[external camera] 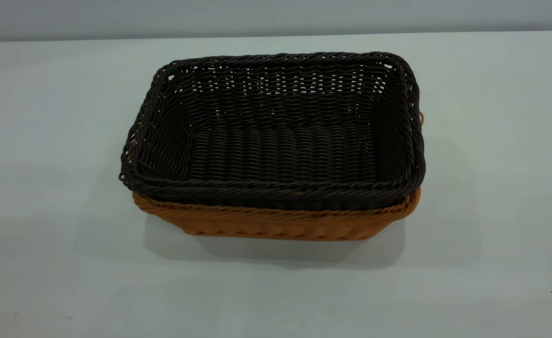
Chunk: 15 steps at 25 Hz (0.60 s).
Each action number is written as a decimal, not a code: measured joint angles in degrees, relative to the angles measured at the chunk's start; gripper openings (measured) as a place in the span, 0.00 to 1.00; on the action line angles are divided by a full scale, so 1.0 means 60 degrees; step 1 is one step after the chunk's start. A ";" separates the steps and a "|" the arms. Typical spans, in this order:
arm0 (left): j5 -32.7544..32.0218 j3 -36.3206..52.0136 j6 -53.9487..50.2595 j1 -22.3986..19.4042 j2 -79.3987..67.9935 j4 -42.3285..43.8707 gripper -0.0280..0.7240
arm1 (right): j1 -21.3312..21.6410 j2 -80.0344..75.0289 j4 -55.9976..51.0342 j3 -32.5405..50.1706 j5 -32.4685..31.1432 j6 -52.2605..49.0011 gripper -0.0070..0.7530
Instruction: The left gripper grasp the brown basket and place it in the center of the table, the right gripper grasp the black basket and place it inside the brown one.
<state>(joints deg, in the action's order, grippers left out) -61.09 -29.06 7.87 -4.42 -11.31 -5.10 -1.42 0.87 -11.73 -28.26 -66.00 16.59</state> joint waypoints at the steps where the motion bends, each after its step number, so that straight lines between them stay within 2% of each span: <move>1: -0.0035 0.0000 -0.0105 0.0000 0.0011 0.0208 0.75 | 0.0000 0.0000 0.0000 0.0000 0.0000 0.0000 0.73; 15: -0.0257 0.0193 -0.0643 0.0000 0.0021 0.0703 0.75 | 0.0000 0.0000 0.0000 0.0000 0.0000 0.0000 0.63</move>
<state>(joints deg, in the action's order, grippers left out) -62.63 -27.90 4.01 -4.42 -11.18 -0.89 -1.42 0.87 -11.73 -28.26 -66.00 16.59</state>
